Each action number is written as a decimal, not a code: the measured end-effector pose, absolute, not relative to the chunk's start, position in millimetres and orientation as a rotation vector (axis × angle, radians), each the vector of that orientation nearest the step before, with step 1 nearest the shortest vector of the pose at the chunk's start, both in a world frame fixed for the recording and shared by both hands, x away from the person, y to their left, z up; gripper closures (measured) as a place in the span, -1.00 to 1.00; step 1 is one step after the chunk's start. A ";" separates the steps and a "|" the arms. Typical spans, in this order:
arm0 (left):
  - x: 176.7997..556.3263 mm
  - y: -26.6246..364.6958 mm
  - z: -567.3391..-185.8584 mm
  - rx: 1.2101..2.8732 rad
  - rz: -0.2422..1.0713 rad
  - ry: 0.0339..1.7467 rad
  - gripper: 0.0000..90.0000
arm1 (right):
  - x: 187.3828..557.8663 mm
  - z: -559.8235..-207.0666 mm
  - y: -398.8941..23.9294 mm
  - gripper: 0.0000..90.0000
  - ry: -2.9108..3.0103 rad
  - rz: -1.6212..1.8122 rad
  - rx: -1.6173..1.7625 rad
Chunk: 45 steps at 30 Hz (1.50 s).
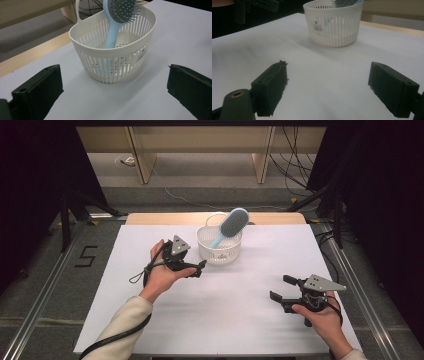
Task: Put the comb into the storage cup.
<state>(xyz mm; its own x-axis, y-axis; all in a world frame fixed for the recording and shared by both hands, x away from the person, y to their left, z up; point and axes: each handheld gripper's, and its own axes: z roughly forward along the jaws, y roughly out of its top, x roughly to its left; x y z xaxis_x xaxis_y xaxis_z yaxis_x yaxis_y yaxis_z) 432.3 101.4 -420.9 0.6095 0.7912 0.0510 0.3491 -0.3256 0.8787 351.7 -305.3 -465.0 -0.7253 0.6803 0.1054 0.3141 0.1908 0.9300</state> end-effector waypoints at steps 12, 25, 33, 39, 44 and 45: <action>401.9 118.3 -429.6 1.925 0.588 0.881 -1.00 | 350.2 -464.8 -306.0 -0.63 2.140 1.548 0.936; 374.4 124.3 -446.8 1.960 0.560 0.859 -1.00 | 346.7 -463.7 -308.7 -0.63 2.133 1.538 0.944; 362.1 129.4 -452.3 1.966 0.560 0.844 -1.00 | 344.3 -463.5 -311.5 -0.63 2.121 1.531 0.953; 353.2 132.2 -456.2 1.979 0.583 0.825 -1.00 | 343.5 -463.9 -313.1 -0.63 2.115 1.531 0.962; 345.5 137.8 -457.9 1.985 0.590 0.824 -1.00 | 342.8 -464.1 -314.2 -0.63 2.113 1.533 0.966; 343.7 139.0 -458.7 1.985 0.589 0.824 -1.00 | 342.9 -464.4 -314.3 -0.63 2.112 1.534 0.967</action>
